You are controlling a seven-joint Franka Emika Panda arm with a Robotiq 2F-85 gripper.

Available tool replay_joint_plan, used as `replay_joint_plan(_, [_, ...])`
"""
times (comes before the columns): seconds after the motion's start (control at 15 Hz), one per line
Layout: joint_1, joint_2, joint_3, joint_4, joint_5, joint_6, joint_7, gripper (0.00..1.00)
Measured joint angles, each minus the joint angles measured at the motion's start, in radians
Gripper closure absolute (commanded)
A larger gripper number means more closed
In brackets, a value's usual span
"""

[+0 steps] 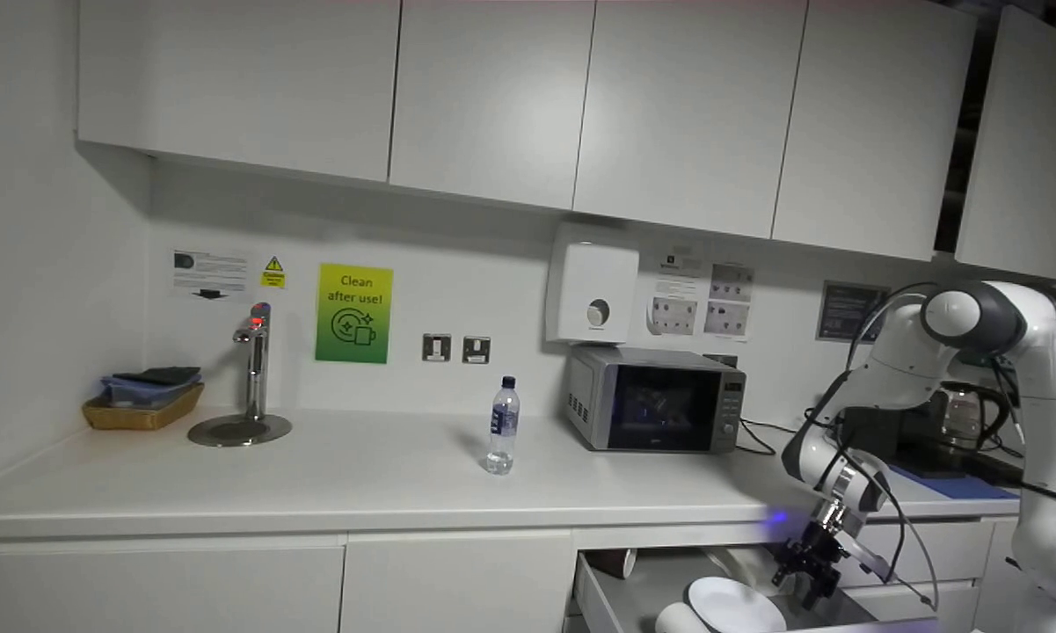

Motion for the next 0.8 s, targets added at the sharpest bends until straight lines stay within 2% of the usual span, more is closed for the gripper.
replay_joint_plan(0.8, [0.002, 0.125, 0.033, 0.089, 0.091, 0.0, -0.112, 0.0])
